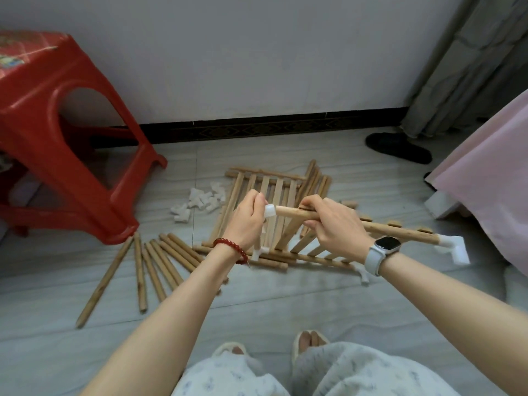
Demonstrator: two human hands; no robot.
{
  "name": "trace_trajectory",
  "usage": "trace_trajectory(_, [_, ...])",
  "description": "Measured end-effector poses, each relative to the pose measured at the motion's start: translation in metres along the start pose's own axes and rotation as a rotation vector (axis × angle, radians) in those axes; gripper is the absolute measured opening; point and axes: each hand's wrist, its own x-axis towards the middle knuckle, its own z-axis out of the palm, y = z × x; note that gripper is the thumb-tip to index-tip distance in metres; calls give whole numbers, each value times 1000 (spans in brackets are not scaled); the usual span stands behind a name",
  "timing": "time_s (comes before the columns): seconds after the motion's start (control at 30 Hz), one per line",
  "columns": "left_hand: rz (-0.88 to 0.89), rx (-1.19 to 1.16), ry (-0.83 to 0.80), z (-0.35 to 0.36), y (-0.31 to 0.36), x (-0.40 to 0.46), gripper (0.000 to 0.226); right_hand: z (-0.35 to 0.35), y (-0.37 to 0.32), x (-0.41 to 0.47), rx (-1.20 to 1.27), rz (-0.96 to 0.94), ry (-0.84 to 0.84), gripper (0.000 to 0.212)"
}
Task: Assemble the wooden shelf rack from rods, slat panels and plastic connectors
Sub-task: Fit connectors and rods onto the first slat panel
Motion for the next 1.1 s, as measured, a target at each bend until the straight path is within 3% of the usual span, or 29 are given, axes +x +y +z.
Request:
trace_trajectory(0.23, [59,97,-205,-10,3,-7,31,-3,2,-19,36,-58,-41,24])
trace_trajectory(0.43, [24,148,-288,-13,-3,-22,32,2,-3,-37,20,-99,-119,29])
trace_trajectory(0.8, [-103,193,-353,-5,-5,-23,36,9,-3,-28,-31,-75,-233,34])
trace_trajectory(1.1, [-187,268,-392,2,2,-12,38,15,1,-32,5,-44,-160,31])
